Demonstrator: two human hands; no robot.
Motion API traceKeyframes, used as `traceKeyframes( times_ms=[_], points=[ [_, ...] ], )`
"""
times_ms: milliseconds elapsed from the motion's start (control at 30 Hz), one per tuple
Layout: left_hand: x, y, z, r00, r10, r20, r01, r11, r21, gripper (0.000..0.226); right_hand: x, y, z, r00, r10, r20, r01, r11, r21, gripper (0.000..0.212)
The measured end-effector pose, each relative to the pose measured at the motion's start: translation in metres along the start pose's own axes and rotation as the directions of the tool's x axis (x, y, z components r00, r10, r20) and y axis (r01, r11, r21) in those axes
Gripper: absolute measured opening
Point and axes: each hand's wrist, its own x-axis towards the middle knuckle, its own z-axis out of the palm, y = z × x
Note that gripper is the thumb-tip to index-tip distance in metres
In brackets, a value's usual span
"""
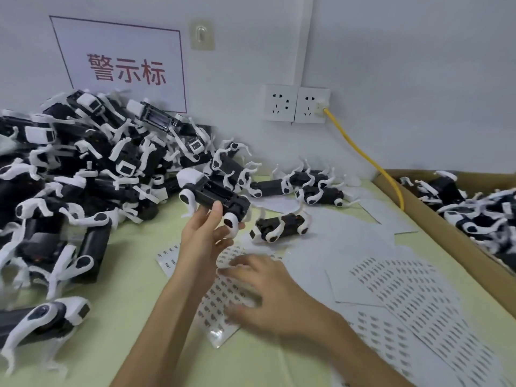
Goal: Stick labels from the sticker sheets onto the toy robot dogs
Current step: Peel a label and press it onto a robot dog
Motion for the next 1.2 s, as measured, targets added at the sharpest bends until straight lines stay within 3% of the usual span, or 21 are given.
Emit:
traceKeyframes(
  times_ms=[100, 233, 333, 433, 600, 633, 700, 767, 867, 1000, 1200],
  points=[
    [0.002, 0.003, -0.006, 0.999, -0.024, -0.027, 0.024, 1.0, 0.015, 0.041, 0.0, -0.003, 0.008, 0.995, -0.079, 0.069, 0.085, 0.992, -0.09, 0.078],
    [0.004, 0.009, -0.015, 0.996, -0.057, -0.075, 0.054, 0.998, -0.039, 0.037, 0.006, 0.0, 0.008, 0.994, -0.1, 0.043, 0.104, 0.986, -0.127, 0.073],
    [0.004, 0.013, -0.021, 0.999, -0.016, -0.047, 0.011, 0.994, -0.107, 0.031, 0.01, -0.002, 0.01, 0.992, -0.11, -0.064, 0.103, 0.989, -0.106, 0.056],
    [0.002, 0.018, -0.023, 0.999, 0.008, -0.039, -0.018, 0.968, -0.252, 0.041, 0.011, -0.004, 0.008, 0.966, -0.044, -0.256, 0.059, 0.997, 0.053, 0.038],
    [0.0, 0.022, -0.024, 0.989, 0.125, 0.081, -0.072, 0.88, -0.47, 0.04, 0.01, 0.002, -0.014, 0.826, 0.094, -0.556, 0.055, 0.968, 0.246, 0.038],
    [-0.001, 0.024, -0.024, 0.981, 0.152, 0.118, -0.076, 0.872, -0.483, 0.045, 0.01, 0.002, -0.02, 0.781, 0.081, -0.619, 0.078, 0.971, 0.225, 0.039],
    [-0.003, 0.028, -0.023, 0.961, 0.161, 0.225, -0.037, 0.881, -0.472, 0.031, 0.008, 0.003, -0.03, 0.673, 0.072, -0.736, 0.108, 0.975, 0.194, 0.039],
    [-0.005, 0.028, -0.021, 0.933, 0.132, 0.336, 0.022, 0.908, -0.418, 0.047, 0.007, 0.006, -0.037, 0.618, 0.092, -0.781, 0.117, 0.971, 0.207, 0.04],
    [-0.006, 0.02, -0.016, 0.91, 0.105, 0.402, 0.084, 0.901, -0.425, 0.026, 0.006, 0.008, -0.037, 0.694, 0.08, -0.715, 0.11, 0.97, 0.215, 0.042],
    [-0.006, 0.011, -0.009, 0.928, 0.11, 0.356, 0.061, 0.898, -0.436, 0.032, 0.008, 0.006, -0.026, 0.798, 0.097, -0.595, 0.062, 0.968, 0.242, 0.041],
    [-0.006, 0.008, -0.012, 0.902, 0.084, 0.423, 0.124, 0.888, -0.442, 0.032, 0.011, 0.009, -0.025, 0.778, 0.151, -0.609, -0.067, 0.985, 0.159, 0.03]
  ],
)
